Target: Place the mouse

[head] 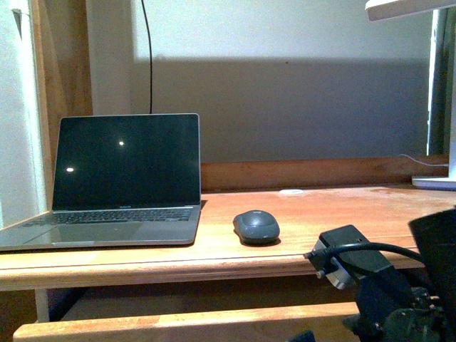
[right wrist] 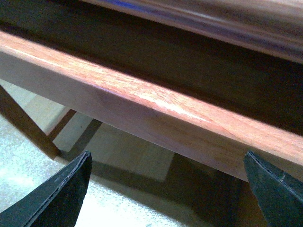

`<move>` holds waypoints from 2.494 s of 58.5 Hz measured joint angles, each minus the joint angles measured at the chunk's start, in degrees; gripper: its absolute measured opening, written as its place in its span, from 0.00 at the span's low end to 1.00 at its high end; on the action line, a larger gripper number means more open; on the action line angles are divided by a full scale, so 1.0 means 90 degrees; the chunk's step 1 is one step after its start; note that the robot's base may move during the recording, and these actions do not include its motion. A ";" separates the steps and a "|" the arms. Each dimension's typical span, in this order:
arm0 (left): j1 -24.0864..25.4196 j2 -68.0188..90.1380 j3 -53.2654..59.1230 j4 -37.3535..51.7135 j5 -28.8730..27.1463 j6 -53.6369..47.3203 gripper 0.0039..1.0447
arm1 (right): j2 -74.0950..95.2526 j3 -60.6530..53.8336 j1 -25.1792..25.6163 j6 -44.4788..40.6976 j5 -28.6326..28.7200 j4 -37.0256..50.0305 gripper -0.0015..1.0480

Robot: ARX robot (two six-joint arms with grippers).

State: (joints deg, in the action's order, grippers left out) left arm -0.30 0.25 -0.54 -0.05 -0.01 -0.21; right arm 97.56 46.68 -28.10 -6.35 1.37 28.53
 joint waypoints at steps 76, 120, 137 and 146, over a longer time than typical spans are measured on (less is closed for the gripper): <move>0.0000 0.0000 0.0002 0.0000 0.0000 0.0000 0.93 | -0.4680 -0.3191 0.2263 0.2601 0.2106 -0.0034 0.93; 0.0000 0.0000 0.0000 0.0000 -0.0002 0.0000 0.93 | -0.8684 -0.4772 0.2861 0.0821 -0.0226 -0.1477 0.30; 0.0000 0.0000 0.0000 0.0000 -0.0002 0.0002 0.93 | -0.9236 -0.4954 0.3104 0.0736 -0.0153 -0.1821 0.03; 0.0000 0.0000 0.0000 0.0000 0.0000 0.0002 0.93 | -0.9607 -0.5095 0.3106 0.0733 -0.0148 -0.1938 0.03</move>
State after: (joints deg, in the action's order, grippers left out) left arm -0.30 0.25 -0.54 -0.05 -0.01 -0.19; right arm 11.09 0.82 -0.14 0.25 0.03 11.09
